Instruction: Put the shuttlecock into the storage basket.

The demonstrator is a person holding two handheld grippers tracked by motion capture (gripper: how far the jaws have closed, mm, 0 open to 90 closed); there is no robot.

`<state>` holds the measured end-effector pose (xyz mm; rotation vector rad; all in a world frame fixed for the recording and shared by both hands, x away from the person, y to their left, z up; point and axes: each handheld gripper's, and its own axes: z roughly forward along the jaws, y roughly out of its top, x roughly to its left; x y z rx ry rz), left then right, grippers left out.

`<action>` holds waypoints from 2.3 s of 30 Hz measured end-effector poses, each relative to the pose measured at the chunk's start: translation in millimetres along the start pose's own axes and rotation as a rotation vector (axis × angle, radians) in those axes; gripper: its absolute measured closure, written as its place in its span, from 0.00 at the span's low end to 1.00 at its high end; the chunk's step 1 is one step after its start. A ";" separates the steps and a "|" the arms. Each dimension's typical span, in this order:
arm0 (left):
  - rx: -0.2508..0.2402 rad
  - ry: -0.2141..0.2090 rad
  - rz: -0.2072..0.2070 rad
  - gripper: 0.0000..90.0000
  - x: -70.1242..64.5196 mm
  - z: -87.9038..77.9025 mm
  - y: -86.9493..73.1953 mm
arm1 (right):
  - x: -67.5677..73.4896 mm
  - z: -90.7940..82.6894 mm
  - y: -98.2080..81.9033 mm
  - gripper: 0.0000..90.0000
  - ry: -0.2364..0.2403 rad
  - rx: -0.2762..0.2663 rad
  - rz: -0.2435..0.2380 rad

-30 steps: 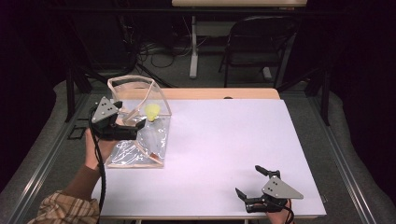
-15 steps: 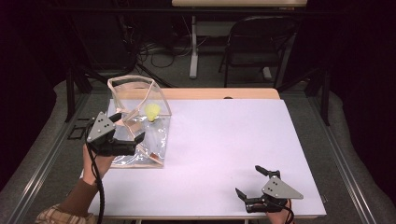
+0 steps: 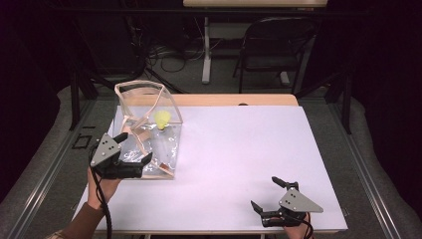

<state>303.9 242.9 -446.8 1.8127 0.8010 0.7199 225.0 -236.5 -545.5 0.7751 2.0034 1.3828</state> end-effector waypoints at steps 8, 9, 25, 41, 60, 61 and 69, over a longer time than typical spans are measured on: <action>0.003 0.003 -0.009 0.00 -2.7 -3.6 -16.2 | 0.2 0.2 0.0 0.01 0.000 0.001 -0.001; 0.002 0.003 -0.011 0.00 -2.8 -4.0 -17.6 | 0.1 0.1 0.0 0.01 -0.001 0.002 -0.002; -0.009 -0.031 -0.050 0.00 -9.4 -5.0 -51.7 | 1.3 0.0 0.1 0.01 0.001 0.003 0.000; 0.007 -0.066 -0.077 0.00 -18.8 -4.0 -88.9 | 1.0 0.0 -0.1 0.01 0.002 0.003 -0.001; 0.020 -0.117 -0.053 0.00 -36.4 4.5 -116.8 | 2.0 0.9 -0.7 0.01 0.008 0.009 -0.004; 0.019 -0.115 -0.053 0.00 -36.6 4.3 -116.6 | 1.9 0.5 -0.8 0.00 0.008 0.010 -0.004; 0.014 -0.115 -0.038 0.00 -36.7 4.4 -115.2 | 0.7 0.9 -1.8 0.00 0.009 0.010 -0.001</action>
